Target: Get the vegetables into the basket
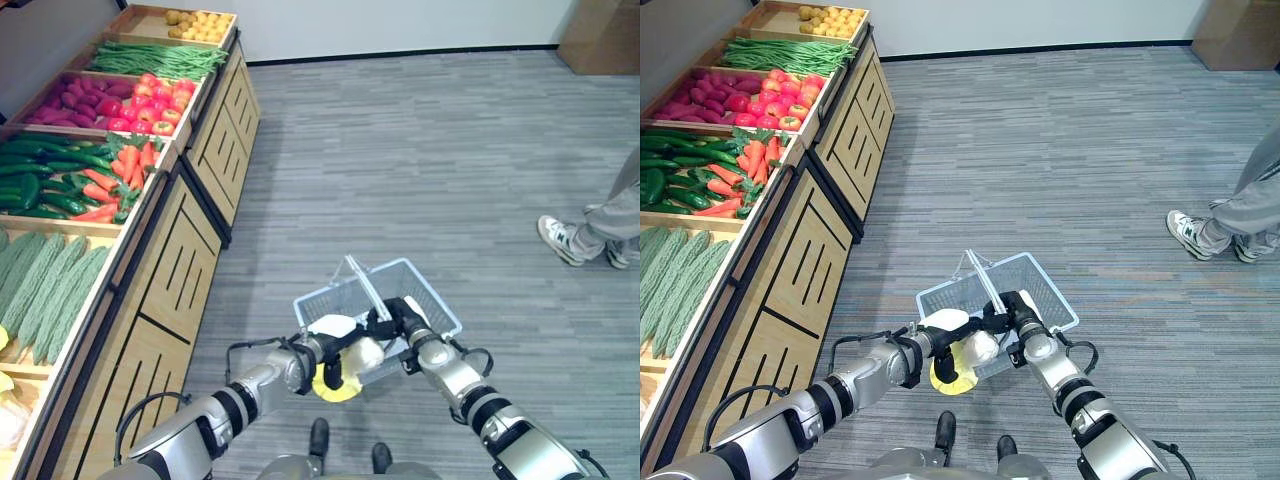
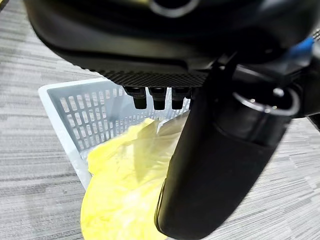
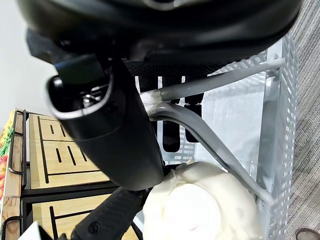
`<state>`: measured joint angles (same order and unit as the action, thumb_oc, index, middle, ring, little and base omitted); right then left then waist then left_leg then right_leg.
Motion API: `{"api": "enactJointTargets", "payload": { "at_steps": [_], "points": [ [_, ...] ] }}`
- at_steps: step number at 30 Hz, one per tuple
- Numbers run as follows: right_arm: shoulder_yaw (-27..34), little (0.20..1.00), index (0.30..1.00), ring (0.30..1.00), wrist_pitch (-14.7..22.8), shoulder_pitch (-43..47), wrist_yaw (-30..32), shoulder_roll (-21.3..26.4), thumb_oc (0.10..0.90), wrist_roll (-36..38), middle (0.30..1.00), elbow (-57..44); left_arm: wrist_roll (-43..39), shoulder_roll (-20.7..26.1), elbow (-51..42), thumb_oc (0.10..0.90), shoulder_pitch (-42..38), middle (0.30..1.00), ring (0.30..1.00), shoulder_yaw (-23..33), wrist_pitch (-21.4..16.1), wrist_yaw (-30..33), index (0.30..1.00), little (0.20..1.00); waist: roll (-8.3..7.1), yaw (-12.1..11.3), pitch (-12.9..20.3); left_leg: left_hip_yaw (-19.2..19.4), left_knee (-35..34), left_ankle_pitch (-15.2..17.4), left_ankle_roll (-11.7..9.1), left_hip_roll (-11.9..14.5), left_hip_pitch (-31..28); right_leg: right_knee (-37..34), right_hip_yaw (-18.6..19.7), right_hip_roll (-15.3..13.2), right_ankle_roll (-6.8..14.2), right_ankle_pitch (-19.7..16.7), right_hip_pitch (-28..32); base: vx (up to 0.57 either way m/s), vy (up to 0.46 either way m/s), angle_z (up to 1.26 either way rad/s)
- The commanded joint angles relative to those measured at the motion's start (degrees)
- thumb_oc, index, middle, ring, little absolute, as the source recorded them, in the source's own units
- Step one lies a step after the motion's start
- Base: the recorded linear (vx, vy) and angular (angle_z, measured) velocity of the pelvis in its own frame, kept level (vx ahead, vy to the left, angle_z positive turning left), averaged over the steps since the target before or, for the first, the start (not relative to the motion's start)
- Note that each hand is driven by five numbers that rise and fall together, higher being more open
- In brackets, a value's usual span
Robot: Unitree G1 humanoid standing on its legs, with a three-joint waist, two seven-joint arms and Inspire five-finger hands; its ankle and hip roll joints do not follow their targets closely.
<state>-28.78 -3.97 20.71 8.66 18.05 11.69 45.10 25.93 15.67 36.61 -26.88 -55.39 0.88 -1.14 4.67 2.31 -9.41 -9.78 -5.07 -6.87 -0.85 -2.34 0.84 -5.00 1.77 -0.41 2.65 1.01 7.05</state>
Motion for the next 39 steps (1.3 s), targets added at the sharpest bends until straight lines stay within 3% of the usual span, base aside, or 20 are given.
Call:
{"api": "enactJointTargets", "payload": {
  "at_steps": [1,16,26,30,35,36,38,39],
  "points": [
    [5.7,0.300,0.300,0.300,6.7,2.2,0.5,1.8,0.400,-0.1,0.300,-9.5,0.5,-4.0,1.8,0.900,-6.6,1.000,1.000,2.0,-3.2,2.0,1.000,1.000,-1.36,-0.8,4.0,3.3,0.1,4.6,-2.2,1.8,-2.9,0.8,-1.6,-1.6,3.7,2.1,-0.2,0.03,0.011,-0.03],
    [7.3,0.300,0.300,0.300,6.4,-0.5,0.2,1.9,0.400,0.5,0.300,-5.3,0.5,-5.5,5.5,0.900,-5.9,1.000,1.000,2.5,-2.8,1.9,1.000,1.000,-1.08,-0.2,5.1,4.3,0.1,5.4,-2.0,1.7,-4.4,0.6,-1.1,-2.0,3.8,2.2,0.8,0.01,0.010,-0.03],
    [19.6,0.300,0.300,0.300,5.7,-10.6,1.5,9.6,0.400,-0.9,0.300,2.0,-2.5,3.8,2.5,0.900,7.7,1.000,1.000,13.8,-2.6,2.1,1.000,1.000,-1.76,-0.9,6.4,4.7,0.1,6.3,-1.8,1.8,-5.7,0.8,-0.5,-2.4,4.2,2.5,1.5,0.01,-0.002,-0.06],
    [22.6,0.300,0.300,0.300,5.4,-13.2,0.7,11.2,0.400,-0.4,0.300,5.9,-2.7,5.3,4.7,0.900,12.2,1.000,1.000,17.1,-2.0,1.8,1.000,1.000,-2.03,-1.2,6.6,4.8,0.1,6.4,-1.7,1.8,-5.8,0.9,-0.3,-2.4,4.2,2.4,1.4,0.00,0.000,0.00],
    [25.9,0.300,0.300,0.300,4.9,-16.3,0.1,11.0,0.400,0.4,0.300,14.0,-4.1,4.2,12.5,0.900,17.9,1.000,1.000,21.8,-0.8,1.9,1.000,1.000,-2.11,-1.7,7.0,4.7,0.1,6.5,-1.6,1.7,-5.8,1.2,-0.4,-2.4,4.2,2.7,1.3,0.00,0.000,0.00],
    [27.6,0.300,0.300,0.300,4.6,-17.9,-0.4,9.2,0.400,2.2,0.300,18.5,-7.9,1.3,22.3,0.900,20.8,1.000,1.000,27.3,0.6,3.0,1.000,1.000,-2.25,-1.8,7.2,4.9,0.1,6.5,-1.4,1.7,-5.9,1.5,-0.4,-2.4,4.2,2.9,1.3,0.00,0.000,0.00],
    [27.6,0.300,0.300,0.300,4.6,-17.9,-0.4,9.2,0.400,2.2,0.300,18.5,-7.9,1.2,22.4,0.900,20.7,1.000,1.000,27.3,0.5,3.0,1.000,1.000,-2.23,-1.8,7.2,4.9,0.1,6.5,-1.4,1.7,-5.9,1.5,-0.4,-2.4,4.2,2.9,1.3,0.00,-0.003,-0.02],
    [28.3,0.300,0.300,0.300,5.0,-18.6,-1.6,7.8,0.400,4.3,0.300,20.8,-11.7,-0.9,27.1,0.900,21.7,1.000,1.000,30.4,1.1,3.1,1.000,1.000,-2.37,-1.8,7.3,5.0,0.1,6.5,-1.4,1.7,-6.0,1.5,-0.2,-2.4,4.1,2.8,1.2,0.03,-0.010,-0.05]
  ]
}}
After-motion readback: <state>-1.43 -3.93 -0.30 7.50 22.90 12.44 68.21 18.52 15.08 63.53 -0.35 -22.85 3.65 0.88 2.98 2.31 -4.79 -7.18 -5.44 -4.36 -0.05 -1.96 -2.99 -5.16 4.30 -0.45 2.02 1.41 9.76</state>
